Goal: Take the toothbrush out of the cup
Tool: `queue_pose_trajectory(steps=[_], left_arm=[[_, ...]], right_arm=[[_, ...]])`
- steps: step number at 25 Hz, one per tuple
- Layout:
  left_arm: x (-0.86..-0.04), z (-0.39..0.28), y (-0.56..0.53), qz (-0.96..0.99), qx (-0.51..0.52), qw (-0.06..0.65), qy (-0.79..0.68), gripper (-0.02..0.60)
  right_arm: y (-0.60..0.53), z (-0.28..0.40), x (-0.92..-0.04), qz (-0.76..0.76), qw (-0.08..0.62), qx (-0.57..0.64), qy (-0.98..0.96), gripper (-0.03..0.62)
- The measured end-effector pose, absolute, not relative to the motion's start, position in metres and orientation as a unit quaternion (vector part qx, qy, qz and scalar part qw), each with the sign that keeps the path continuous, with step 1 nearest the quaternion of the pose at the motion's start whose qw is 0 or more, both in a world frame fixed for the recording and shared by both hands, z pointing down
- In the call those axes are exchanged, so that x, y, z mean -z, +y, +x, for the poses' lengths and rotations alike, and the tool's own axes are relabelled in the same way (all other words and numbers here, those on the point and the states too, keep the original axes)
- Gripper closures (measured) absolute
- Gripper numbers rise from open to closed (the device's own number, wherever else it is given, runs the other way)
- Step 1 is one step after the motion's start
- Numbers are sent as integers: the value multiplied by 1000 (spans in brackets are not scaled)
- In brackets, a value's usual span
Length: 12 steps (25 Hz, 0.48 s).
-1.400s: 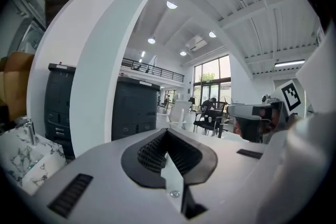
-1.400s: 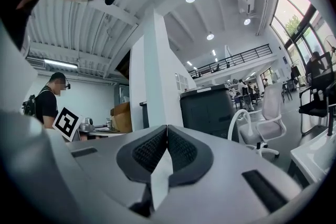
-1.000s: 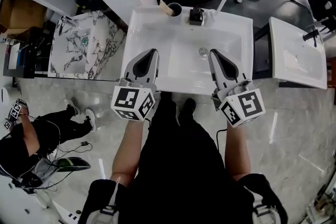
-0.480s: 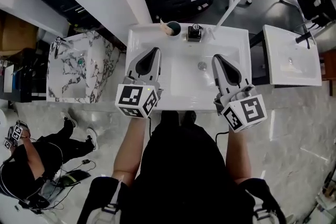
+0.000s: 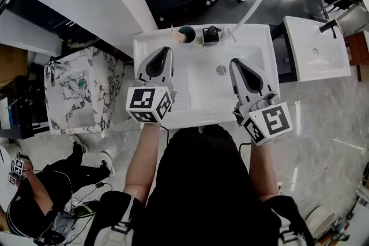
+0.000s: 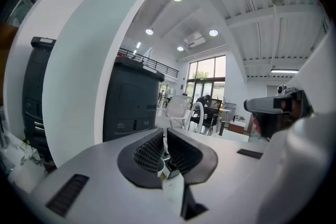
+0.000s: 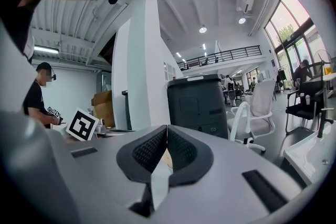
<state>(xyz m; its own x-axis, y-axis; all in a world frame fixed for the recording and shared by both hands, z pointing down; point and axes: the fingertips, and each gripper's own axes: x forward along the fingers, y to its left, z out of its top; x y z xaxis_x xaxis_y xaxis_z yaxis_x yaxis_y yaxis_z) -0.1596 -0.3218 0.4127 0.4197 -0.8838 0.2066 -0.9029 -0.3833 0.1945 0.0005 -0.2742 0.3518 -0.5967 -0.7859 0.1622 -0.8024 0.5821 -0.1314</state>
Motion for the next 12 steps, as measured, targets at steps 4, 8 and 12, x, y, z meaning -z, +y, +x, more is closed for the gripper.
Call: queue_pose_trajectory(steps=[4, 8, 12], left_arm=[[-431, -160, -334, 839, -47, 151, -521, 525], [-450, -161, -346, 842, -61, 165, -509, 491], [-468, -161, -357, 843, -74, 178, -502, 456]], right_arm=[[-277, -6, -358, 463, 52, -101, -879, 563], [-278, -10, -366, 474, 58, -109, -872, 563], [-280, -10, -375, 484, 69, -119, -864, 563]])
